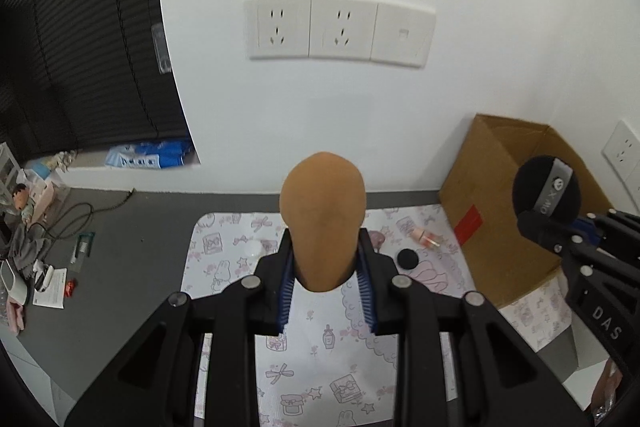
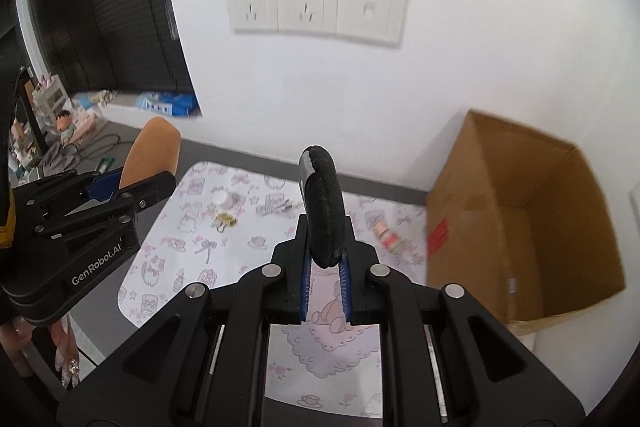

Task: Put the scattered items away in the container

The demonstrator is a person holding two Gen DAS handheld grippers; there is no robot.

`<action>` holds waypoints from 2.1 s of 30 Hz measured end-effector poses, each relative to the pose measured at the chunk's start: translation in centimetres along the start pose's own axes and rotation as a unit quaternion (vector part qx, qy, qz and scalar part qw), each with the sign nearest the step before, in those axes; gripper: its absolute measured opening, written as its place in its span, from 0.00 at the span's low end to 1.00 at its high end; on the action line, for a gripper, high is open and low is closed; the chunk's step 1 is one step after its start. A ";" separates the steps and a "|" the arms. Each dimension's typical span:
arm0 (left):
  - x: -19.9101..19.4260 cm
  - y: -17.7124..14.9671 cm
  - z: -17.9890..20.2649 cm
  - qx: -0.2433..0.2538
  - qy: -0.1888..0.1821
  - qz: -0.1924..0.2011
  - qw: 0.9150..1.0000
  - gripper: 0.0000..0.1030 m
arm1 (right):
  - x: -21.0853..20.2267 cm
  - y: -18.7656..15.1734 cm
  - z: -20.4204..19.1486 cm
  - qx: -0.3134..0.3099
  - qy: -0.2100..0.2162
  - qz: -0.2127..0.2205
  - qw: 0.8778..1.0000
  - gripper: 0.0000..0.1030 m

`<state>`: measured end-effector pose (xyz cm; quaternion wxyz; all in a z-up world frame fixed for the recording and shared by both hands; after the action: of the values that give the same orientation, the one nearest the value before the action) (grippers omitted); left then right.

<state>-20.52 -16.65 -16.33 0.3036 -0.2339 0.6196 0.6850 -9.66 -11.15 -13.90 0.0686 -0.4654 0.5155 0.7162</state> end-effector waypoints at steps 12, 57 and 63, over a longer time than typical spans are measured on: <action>-3.4 0.7 1.1 0.011 -0.009 0.022 1.000 0.27 | -5.0 1.0 0.3 -0.006 -0.027 0.028 0.999 0.12; 7.0 1.1 31.8 0.122 -0.098 -0.058 0.986 0.27 | -4.0 -6.3 29.3 0.087 -0.117 -0.018 0.989 0.12; 8.1 0.5 33.2 0.137 -0.102 -0.070 0.983 0.27 | -3.1 -7.2 30.9 0.102 -0.119 -0.030 0.987 0.12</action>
<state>-24.70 17.24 -17.54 0.4415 -0.1618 0.6557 0.5907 -22.18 18.16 -15.35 0.1979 -0.3830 0.5602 0.7074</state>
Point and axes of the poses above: each gripper's, at about its wrist camera, not at the fingertips, and x roughly the way its jaws point, z to its right, y to its top, the point moved 10 cm from there along x, roughly the way its jaws point, and after that the axes turned 5 degrees about -x, right-handed, at the moved point
